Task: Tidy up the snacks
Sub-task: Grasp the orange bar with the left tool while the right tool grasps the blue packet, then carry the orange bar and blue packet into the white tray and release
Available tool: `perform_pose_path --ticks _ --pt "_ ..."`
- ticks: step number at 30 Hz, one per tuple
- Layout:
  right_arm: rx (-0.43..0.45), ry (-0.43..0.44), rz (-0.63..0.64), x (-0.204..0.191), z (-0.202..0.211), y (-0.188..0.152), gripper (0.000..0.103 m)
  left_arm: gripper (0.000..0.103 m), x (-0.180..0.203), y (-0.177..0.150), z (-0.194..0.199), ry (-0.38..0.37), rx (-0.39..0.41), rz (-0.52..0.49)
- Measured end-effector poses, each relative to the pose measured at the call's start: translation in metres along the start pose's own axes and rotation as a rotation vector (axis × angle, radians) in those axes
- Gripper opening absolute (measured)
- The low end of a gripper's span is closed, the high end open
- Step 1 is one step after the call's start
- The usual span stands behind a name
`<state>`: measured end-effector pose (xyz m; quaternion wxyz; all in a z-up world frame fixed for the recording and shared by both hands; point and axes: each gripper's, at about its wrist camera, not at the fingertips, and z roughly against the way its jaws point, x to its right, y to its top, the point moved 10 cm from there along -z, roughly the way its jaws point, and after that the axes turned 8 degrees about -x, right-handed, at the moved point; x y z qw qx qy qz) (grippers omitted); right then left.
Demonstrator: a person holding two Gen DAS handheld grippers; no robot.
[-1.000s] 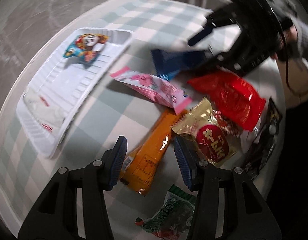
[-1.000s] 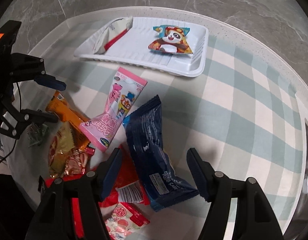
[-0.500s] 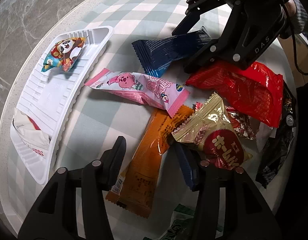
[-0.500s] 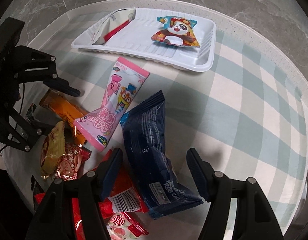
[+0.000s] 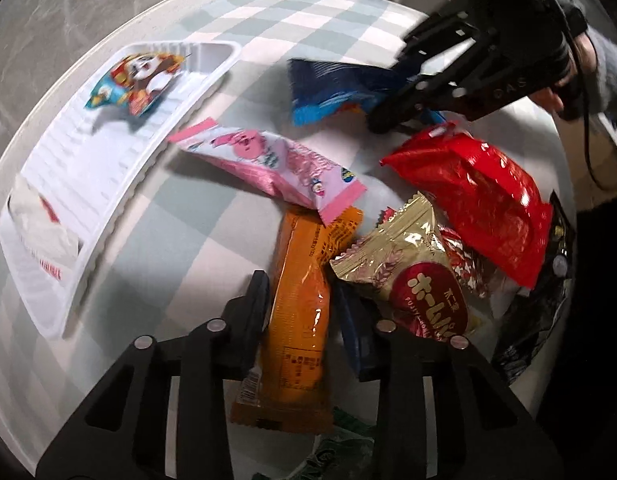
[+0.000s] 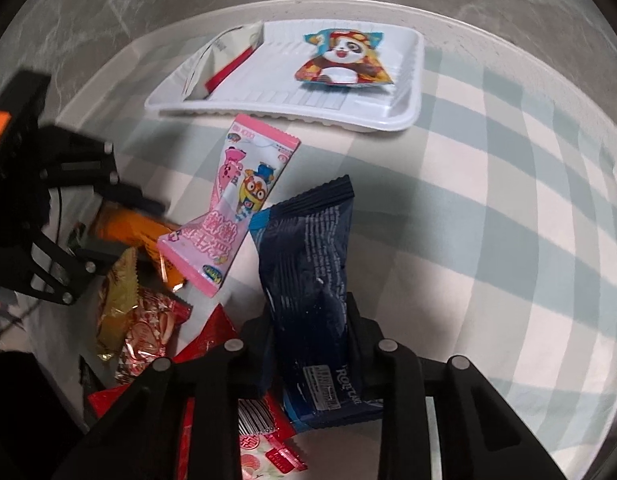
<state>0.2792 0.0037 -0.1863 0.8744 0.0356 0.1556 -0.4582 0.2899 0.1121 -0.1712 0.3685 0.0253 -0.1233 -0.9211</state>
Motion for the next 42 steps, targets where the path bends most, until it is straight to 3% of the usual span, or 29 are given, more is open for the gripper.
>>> perform_pose_path --ticks 9,20,32,42 --pt "0.063 0.116 -0.136 0.012 0.020 -0.009 0.031 0.026 -0.018 -0.018 0.018 -0.164 0.053 0.215" --pt "0.117 0.262 -0.256 0.017 0.034 -0.003 0.031 0.026 -0.058 -0.029 0.046 -0.314 0.190 0.437" --pt "0.166 0.389 -0.322 0.014 0.046 0.023 0.031 0.026 -0.082 -0.016 0.069 -0.382 0.294 0.548" --pt "0.198 0.462 -0.342 0.011 0.055 0.048 0.031 0.026 -0.099 -0.010 0.088 -0.389 0.352 0.588"
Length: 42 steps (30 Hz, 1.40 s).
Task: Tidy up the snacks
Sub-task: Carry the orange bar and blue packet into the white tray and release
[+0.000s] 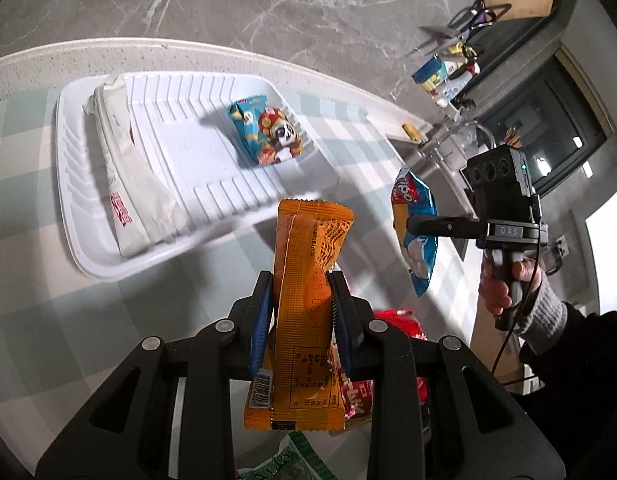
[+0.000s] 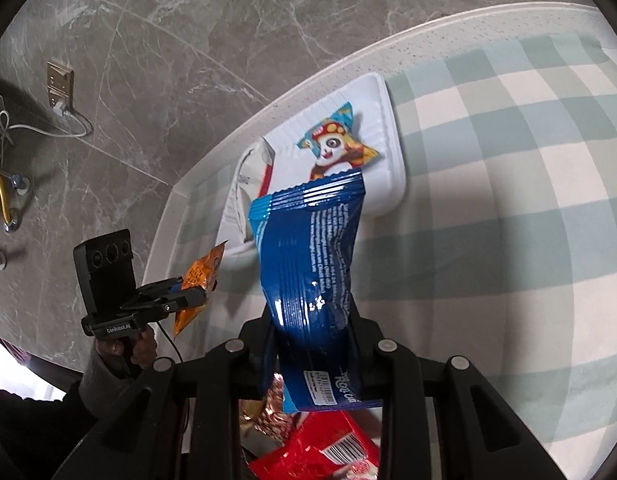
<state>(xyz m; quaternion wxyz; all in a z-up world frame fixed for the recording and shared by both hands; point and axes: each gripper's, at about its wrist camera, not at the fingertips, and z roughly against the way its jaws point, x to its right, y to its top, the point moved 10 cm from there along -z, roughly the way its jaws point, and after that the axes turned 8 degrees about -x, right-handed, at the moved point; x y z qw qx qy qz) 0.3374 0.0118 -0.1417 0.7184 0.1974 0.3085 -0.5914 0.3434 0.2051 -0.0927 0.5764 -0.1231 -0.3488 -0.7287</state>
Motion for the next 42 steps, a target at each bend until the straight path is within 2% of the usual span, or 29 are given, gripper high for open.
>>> perform_pose_path --ticks 18,42 --pt "-0.008 0.057 0.018 -0.029 -0.024 0.047 0.031 0.026 -0.016 0.039 0.015 -0.018 0.082 0.088" --pt "-0.044 0.063 0.008 -0.043 -0.074 0.108 0.031 0.026 -0.058 0.093 0.006 0.023 0.140 0.179"
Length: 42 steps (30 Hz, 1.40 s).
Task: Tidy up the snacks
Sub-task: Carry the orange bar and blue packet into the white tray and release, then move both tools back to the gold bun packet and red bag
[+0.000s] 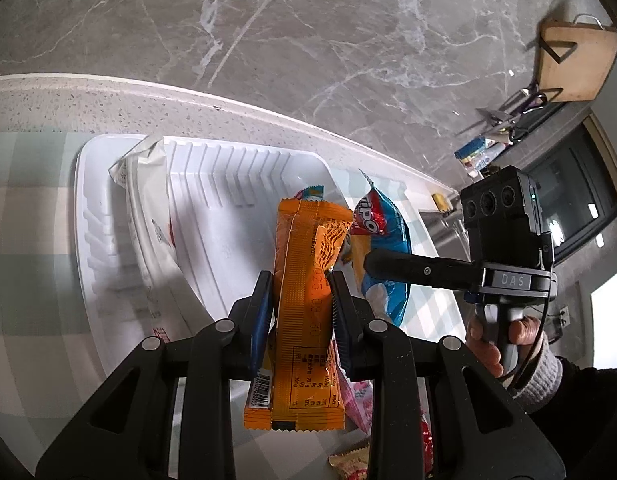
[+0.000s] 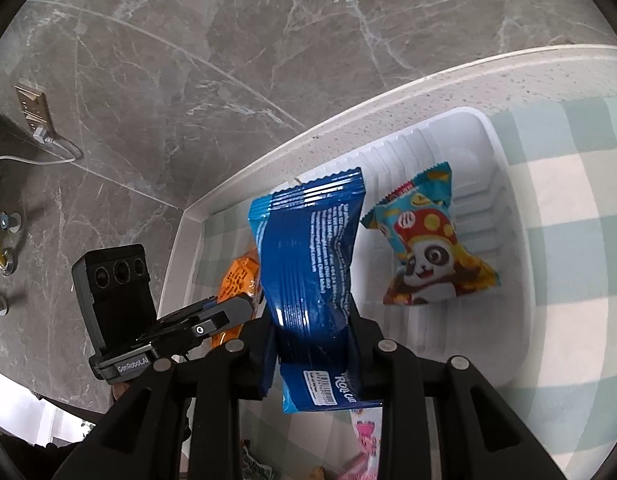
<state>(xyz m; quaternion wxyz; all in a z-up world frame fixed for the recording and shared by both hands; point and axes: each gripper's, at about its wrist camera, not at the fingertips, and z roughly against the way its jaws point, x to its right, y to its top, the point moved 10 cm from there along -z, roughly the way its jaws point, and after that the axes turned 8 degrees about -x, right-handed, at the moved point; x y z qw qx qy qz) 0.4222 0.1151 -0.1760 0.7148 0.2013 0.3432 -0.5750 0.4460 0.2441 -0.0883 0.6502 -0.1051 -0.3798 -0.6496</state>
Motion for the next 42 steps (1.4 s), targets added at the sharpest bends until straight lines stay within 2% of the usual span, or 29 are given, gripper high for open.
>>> perform_pose_path --ticks 12,19,20,23,24,28,35,42 --pt "-0.015 -0.028 -0.021 0.009 -0.023 0.023 0.032 0.026 -0.019 0.018 -0.012 0.018 0.026 0.048" --pt "-0.009 -0.051 -0.034 0.014 -0.031 0.032 0.034 0.026 -0.029 0.024 -0.023 0.089 0.029 0.036" --pt "-0.007 -0.058 -0.029 0.014 -0.031 0.033 0.036 0.026 -0.029 0.025 -0.025 0.104 0.029 0.030" --pt "0.005 -0.075 -0.018 0.013 -0.030 0.035 0.050 0.035 -0.033 0.025 -0.032 0.175 0.018 0.003" --pt "0.009 -0.082 -0.014 0.012 -0.029 0.036 0.051 0.042 -0.033 0.026 -0.032 0.179 0.019 0.000" --pt "0.018 -0.075 -0.002 0.008 -0.025 0.035 0.052 0.043 -0.028 0.028 -0.032 0.207 0.038 -0.030" --pt "0.041 -0.084 0.040 0.000 -0.004 0.019 0.053 0.044 -0.010 0.023 -0.019 0.235 0.064 -0.093" --pt "0.060 -0.138 0.088 -0.006 0.027 -0.016 0.055 0.044 0.014 -0.007 -0.005 0.266 0.051 -0.157"
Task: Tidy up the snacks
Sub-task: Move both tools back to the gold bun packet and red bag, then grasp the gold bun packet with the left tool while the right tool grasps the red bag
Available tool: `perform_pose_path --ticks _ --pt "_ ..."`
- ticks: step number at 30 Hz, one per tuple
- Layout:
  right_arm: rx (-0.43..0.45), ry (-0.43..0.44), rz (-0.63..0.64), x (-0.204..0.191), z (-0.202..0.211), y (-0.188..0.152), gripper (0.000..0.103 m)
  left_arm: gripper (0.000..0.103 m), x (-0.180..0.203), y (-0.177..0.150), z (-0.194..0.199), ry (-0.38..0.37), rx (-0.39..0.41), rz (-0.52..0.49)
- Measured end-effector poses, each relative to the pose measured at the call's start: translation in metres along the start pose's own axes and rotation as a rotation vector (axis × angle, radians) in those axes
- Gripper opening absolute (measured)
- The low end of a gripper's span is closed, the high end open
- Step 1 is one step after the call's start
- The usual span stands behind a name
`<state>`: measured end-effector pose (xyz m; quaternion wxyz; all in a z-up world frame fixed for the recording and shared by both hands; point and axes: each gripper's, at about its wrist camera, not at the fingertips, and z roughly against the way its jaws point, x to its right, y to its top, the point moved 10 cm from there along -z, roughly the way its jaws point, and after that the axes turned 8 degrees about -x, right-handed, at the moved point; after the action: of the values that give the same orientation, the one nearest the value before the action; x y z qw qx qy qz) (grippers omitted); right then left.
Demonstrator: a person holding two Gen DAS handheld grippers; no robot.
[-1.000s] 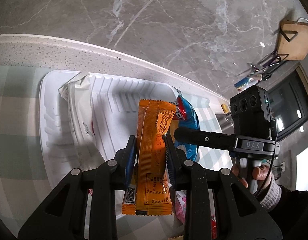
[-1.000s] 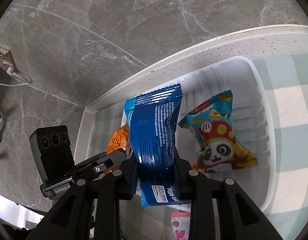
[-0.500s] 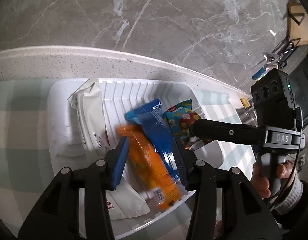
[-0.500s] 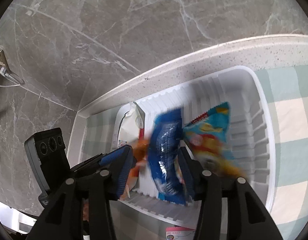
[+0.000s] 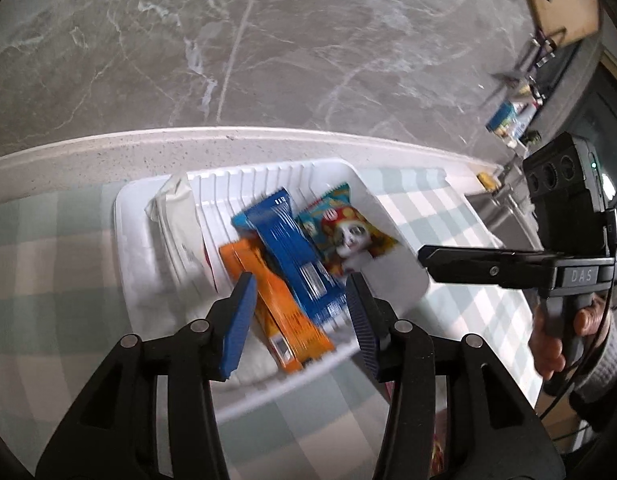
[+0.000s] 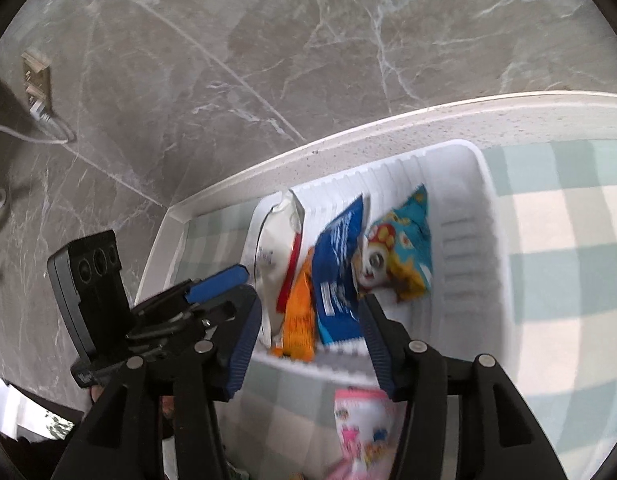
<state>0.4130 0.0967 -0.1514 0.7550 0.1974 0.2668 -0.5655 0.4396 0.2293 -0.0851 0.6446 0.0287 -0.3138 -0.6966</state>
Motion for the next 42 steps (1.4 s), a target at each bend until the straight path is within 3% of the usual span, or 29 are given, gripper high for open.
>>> perform_pose_path --ticks 6,15,25,32,42 --pt "0.019 -0.055 0.033 -0.001 0.032 -0.038 0.057 0.045 0.028 -0.042 0.020 -0.008 -0.033 -0.028" --pt "0.004 -0.145 0.041 0.014 0.068 -0.127 0.061 0.047 0.075 -0.129 0.032 -0.045 -0.138 -0.052" --pt "-0.092 -0.102 -0.065 0.026 0.053 -0.216 0.062 0.047 0.106 -0.194 0.016 -0.045 -0.252 -0.067" --pt "-0.138 -0.090 -0.052 0.016 0.034 -0.233 0.062 0.047 0.106 -0.206 0.004 -0.026 -0.284 -0.054" --pt "-0.154 -0.099 -0.063 0.015 0.020 -0.232 0.062 0.047 0.102 -0.207 -0.013 -0.029 -0.306 -0.033"
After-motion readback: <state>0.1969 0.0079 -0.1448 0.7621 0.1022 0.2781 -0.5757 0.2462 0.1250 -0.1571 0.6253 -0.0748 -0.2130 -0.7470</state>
